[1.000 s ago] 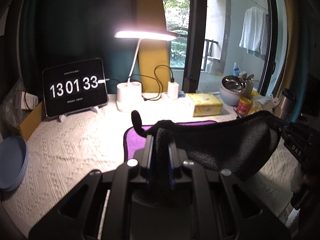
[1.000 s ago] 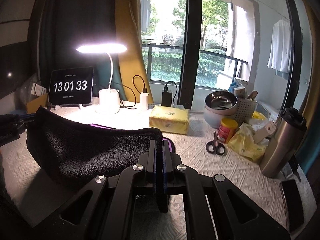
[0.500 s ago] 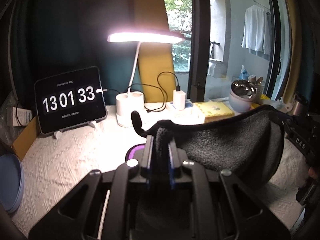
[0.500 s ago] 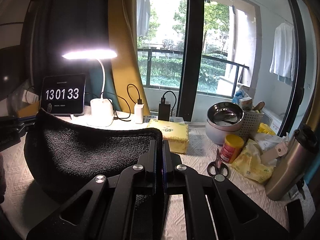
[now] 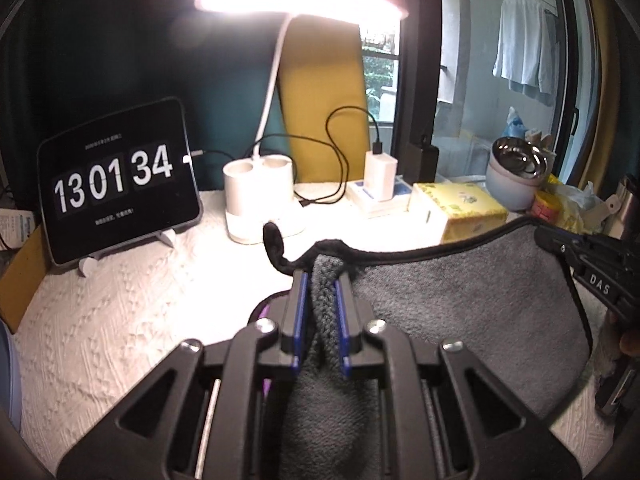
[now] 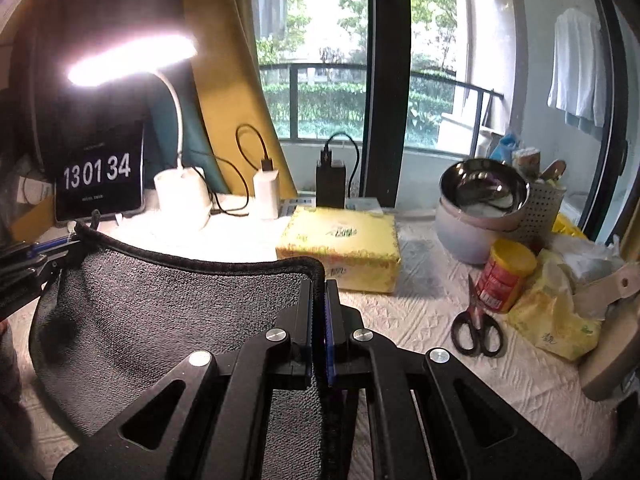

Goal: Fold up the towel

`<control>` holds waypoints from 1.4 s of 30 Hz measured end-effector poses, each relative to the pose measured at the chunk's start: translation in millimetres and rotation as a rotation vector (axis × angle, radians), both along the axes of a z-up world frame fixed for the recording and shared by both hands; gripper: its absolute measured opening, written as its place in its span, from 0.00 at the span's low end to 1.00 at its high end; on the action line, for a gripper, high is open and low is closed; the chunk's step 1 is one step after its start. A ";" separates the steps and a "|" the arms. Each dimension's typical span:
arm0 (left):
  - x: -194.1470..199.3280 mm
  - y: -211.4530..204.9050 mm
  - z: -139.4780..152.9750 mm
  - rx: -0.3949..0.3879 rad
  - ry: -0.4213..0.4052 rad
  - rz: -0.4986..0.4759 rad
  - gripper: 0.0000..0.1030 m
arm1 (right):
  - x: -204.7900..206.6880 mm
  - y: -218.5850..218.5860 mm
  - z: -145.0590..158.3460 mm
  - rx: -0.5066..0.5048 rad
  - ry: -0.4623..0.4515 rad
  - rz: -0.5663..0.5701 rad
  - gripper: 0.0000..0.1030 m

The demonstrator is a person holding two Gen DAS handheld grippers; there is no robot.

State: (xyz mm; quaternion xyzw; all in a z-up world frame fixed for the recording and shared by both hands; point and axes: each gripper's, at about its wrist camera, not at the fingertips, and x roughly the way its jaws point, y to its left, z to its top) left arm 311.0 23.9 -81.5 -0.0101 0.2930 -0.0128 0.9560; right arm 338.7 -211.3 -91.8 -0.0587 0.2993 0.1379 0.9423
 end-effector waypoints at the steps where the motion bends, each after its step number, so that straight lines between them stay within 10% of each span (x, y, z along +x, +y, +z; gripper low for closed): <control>1: 4.2 0.0 -2.8 0.000 0.006 0.001 0.14 | 3.2 0.9 -3.5 -0.005 0.013 -0.002 0.05; 24: 53.7 -3.8 -50.9 0.021 0.267 0.051 0.23 | 48.2 7.0 -45.3 -0.090 0.247 -0.086 0.16; 26: 51.7 -2.9 -46.9 0.018 0.262 0.059 0.30 | 46.8 5.6 -43.4 -0.083 0.245 -0.095 0.30; 28: 47.6 -1.4 -41.3 0.017 0.251 0.072 0.65 | 44.2 4.1 -41.0 -0.084 0.240 -0.100 0.34; 30: 43.3 1.2 -34.9 0.002 0.237 0.075 0.79 | 41.4 3.3 -38.8 -0.087 0.237 -0.104 0.40; 42: -2.6 3.8 3.1 -0.016 0.169 0.076 0.86 | -2.6 1.0 -7.0 -0.075 0.173 -0.101 0.51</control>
